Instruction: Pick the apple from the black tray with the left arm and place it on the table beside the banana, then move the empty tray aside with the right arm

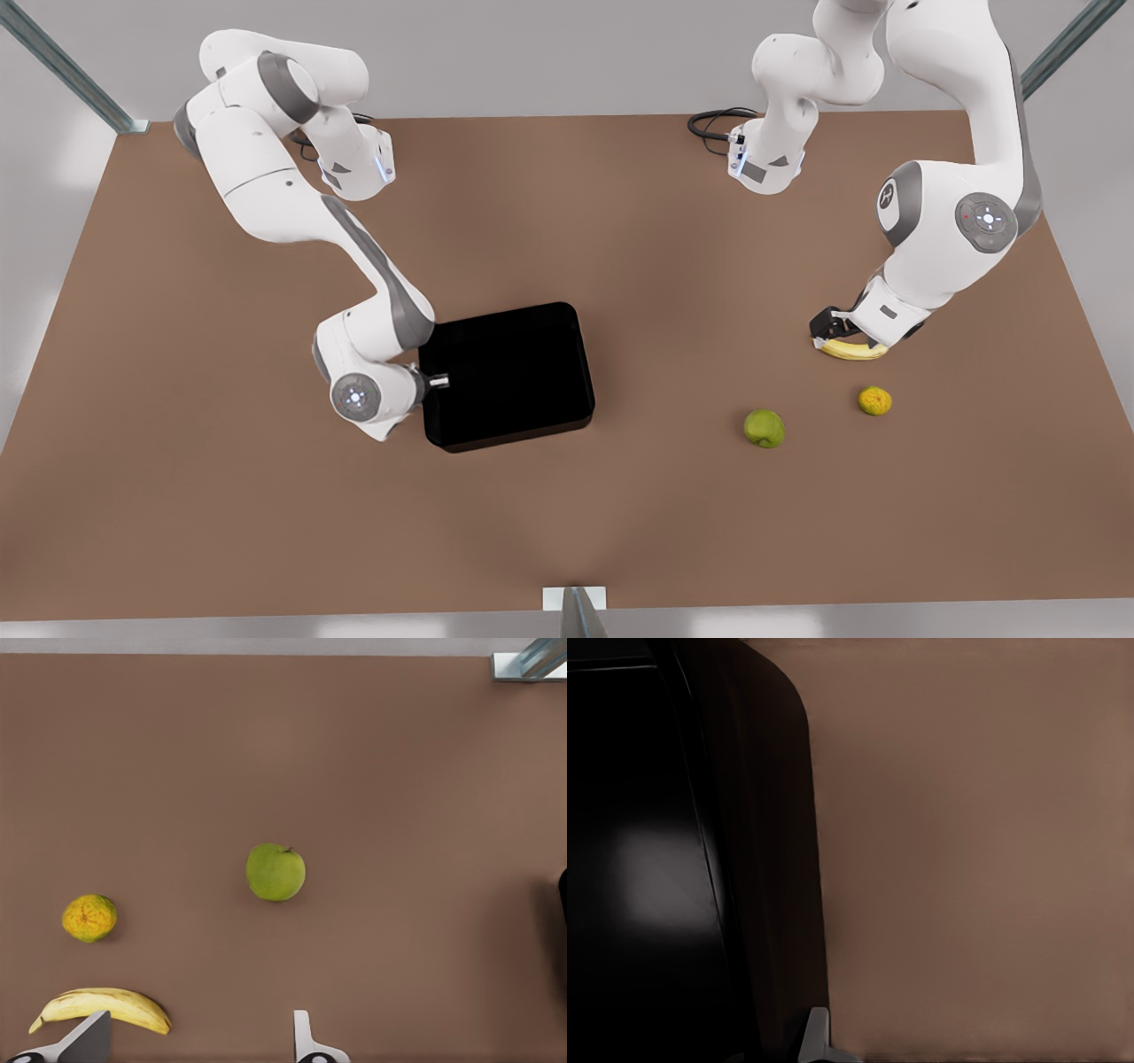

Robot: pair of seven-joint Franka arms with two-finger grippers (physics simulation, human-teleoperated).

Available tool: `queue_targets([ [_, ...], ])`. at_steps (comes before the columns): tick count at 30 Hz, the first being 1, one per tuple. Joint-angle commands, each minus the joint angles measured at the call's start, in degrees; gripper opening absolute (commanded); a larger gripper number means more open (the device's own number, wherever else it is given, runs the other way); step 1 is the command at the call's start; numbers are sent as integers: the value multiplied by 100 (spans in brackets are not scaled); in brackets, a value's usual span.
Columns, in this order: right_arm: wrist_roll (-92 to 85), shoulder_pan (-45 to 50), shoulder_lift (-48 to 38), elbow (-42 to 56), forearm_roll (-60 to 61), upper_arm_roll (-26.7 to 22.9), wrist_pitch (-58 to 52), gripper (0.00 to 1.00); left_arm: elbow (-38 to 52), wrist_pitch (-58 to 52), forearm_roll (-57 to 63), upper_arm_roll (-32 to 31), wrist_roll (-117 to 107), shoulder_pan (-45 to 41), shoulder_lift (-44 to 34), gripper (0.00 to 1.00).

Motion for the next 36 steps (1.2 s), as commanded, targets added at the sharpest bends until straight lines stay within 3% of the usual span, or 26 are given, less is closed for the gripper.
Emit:
queue_targets([
  [1, -103, -47, -189, 40, 12, -19, -699, 9, 3, -5, 6, 5, 9, 3, -5, 100],
  [7, -1192, -197, -795, 155, 117, -643, -1938, 9, 3, -5, 6, 5, 9, 3, -5, 100],
  [9, -1790, -197, -1032, 155, 320, -1144, -2228, 9, 3, -5, 6, -4, 9, 3, -5, 100],
  [16, -3477, -197, -1164, 155, 320, -2445, -2396, 9, 3, -5, 6, -4, 9, 3, -5, 100],
  [21, -4427, -197, -1138, 313, 320, -3051, -2396, 9, 135, 4, 287, -109, -518, -59, 100, 100],
  [26, -4594, -197, -954, 322, 328, -3218, -2238, 9, 153, 39, 516, -206, -527, -111, 153, 100],
  [36, -4532, -267, -30, 322, 337, -3333, -893, 10, 153, 13, 542, -206, -465, -120, 153, 100],
])
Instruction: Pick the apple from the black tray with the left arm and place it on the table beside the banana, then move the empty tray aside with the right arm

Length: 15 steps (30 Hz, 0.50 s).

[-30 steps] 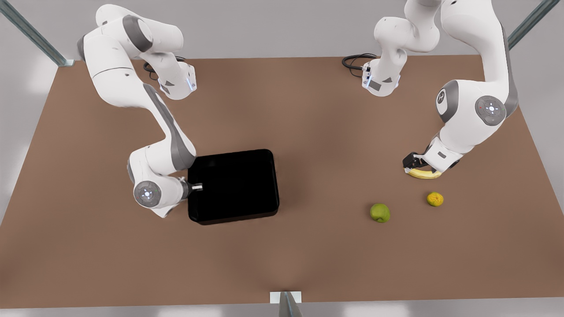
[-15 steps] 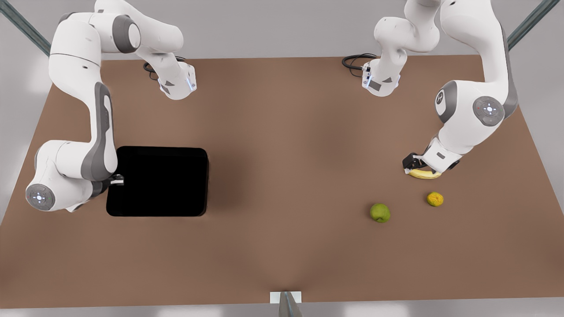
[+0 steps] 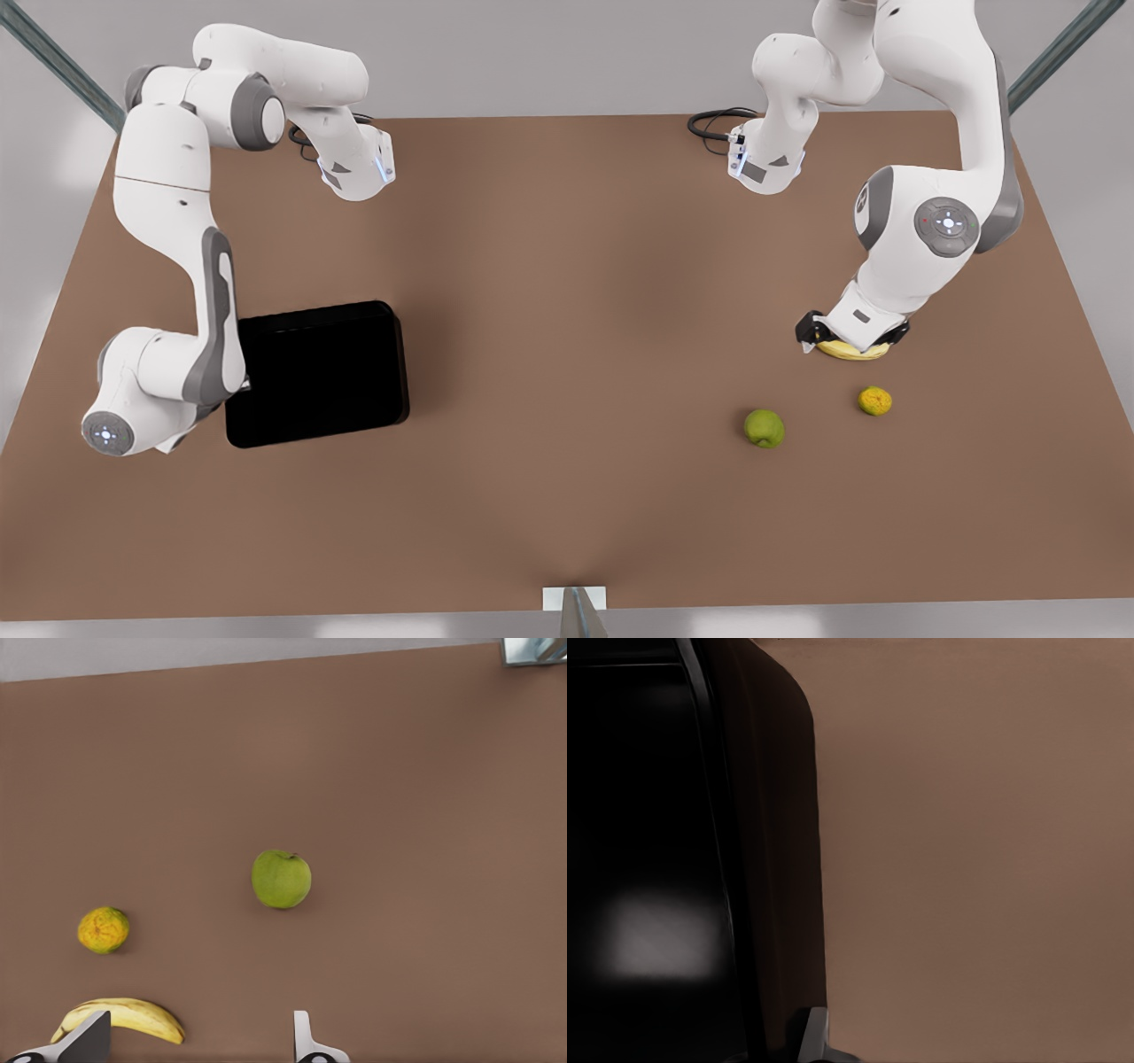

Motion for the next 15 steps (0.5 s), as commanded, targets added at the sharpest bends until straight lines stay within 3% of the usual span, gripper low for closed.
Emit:
queue_targets([
  [1, -1108, -2, 50, 2, -45, -2, 448, 11, 3, -4, 25, 2, -185, -8, 3, 100],
  [2, -1108, -2, 59, 2, -45, -2, 457, 16, 3, -4, 87, 2, -194, -16, 3, 100],
  [3, -1108, -2, 59, 2, -45, -2, 457, 37, 3, -4, 95, 2, -194, -16, 3, 100],
  [5, -1143, -2, 59, 29, -45, -2, 457, 92, 3, -4, 95, 2, -194, -16, 3, 100],
  [6, -1143, 7, 33, 38, -54, -2, 457, 100, 3, -4, 95, 2, -194, -16, 3, 100],
  [8, -959, 42, -406, 248, 139, 59, 54, 100, 3, -4, 95, 2, -194, -16, 3, 100],
  [9, -573, 86, -872, 669, 465, 191, -711, 99, 3, -4, 95, 2, -194, -16, 3, 100],
  [11, -141, 68, -1469, 1540, 412, 797, -1740, 100, 3, -4, 95, 2, -194, -16, 3, 100],
  [13, 60, -230, -1769, 1540, 9, 1543, -1740, 100, -6, -4, 95, 2, -194, -16, 3, 100],
  [15, 105, -292, -1787, 1540, -168, 1676, -1714, 100, 3, -13, 95, 2, -194, -16, 3, 100],
])
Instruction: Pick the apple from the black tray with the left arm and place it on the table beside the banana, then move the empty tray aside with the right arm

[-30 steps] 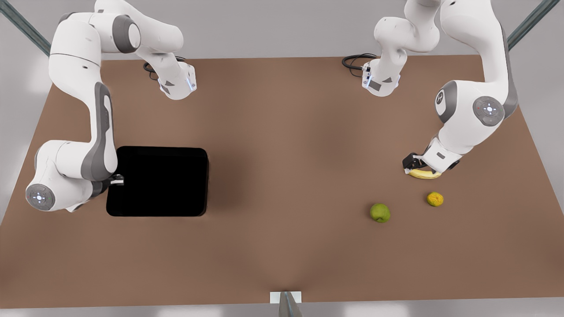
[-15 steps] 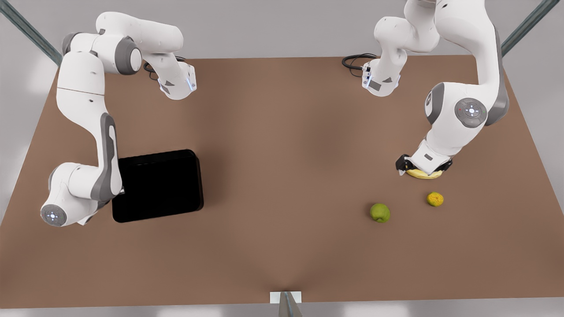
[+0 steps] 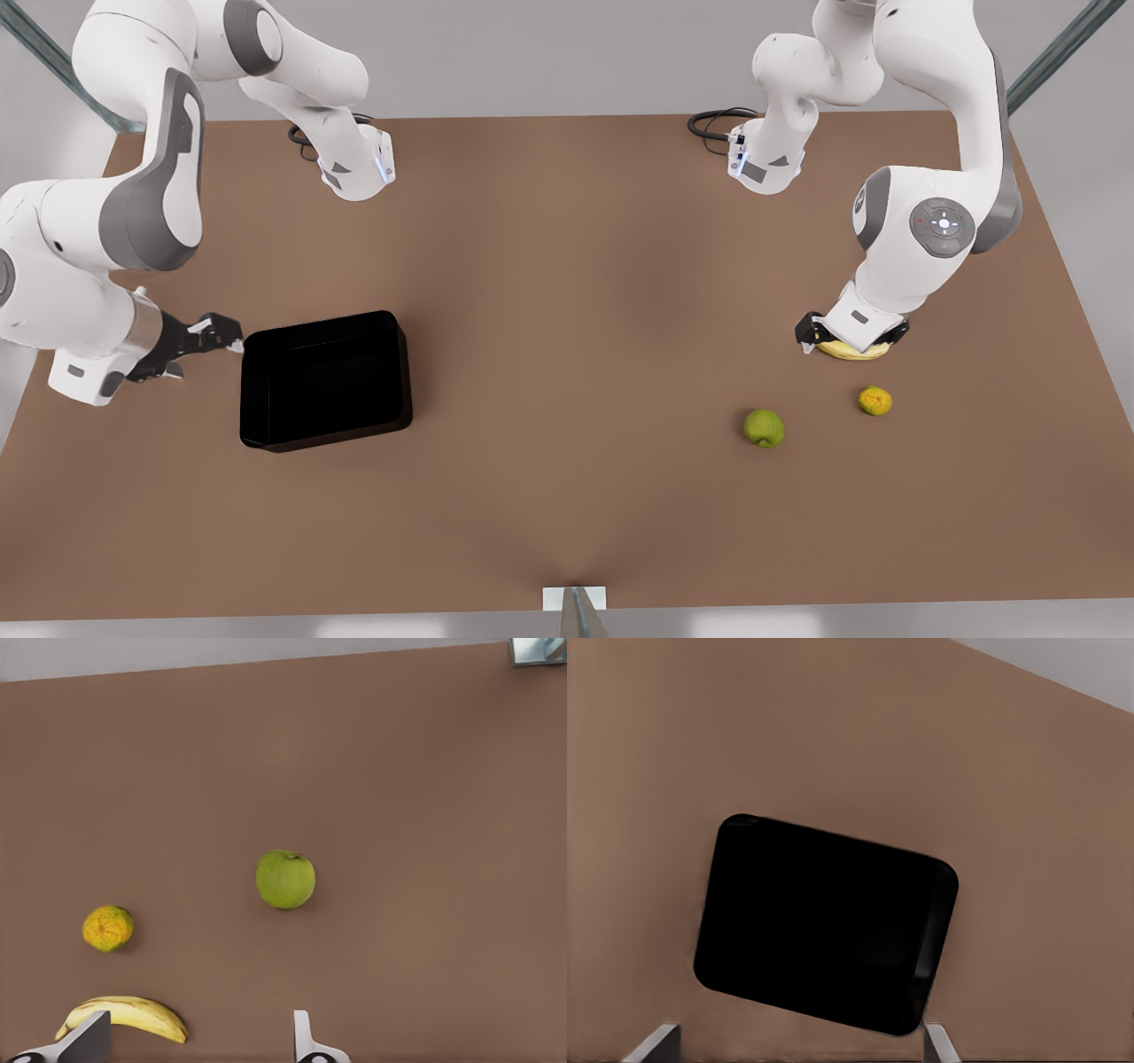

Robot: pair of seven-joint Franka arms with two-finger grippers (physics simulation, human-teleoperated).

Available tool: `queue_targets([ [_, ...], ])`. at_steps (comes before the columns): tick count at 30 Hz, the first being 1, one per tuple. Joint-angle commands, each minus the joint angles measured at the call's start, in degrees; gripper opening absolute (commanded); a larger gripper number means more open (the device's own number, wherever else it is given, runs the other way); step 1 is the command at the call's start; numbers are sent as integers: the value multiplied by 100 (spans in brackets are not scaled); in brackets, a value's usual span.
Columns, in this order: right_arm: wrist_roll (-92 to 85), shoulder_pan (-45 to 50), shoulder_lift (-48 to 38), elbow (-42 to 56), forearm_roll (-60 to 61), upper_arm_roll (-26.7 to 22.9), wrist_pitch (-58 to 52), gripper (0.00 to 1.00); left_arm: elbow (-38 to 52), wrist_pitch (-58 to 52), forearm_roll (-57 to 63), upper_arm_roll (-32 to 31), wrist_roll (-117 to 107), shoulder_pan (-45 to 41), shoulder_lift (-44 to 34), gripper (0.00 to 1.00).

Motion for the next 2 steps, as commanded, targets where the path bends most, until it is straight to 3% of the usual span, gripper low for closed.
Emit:
queue_targets([
  [1, 414, -47, -42, 20, -195, 94, -643, 100, -2, -10, 8, 3, -92, -8, -5, 100],
  [2, 467, -47, -42, 20, -352, 121, -651, 100, -2, -10, 8, 3, -92, -8, -5, 100],
])
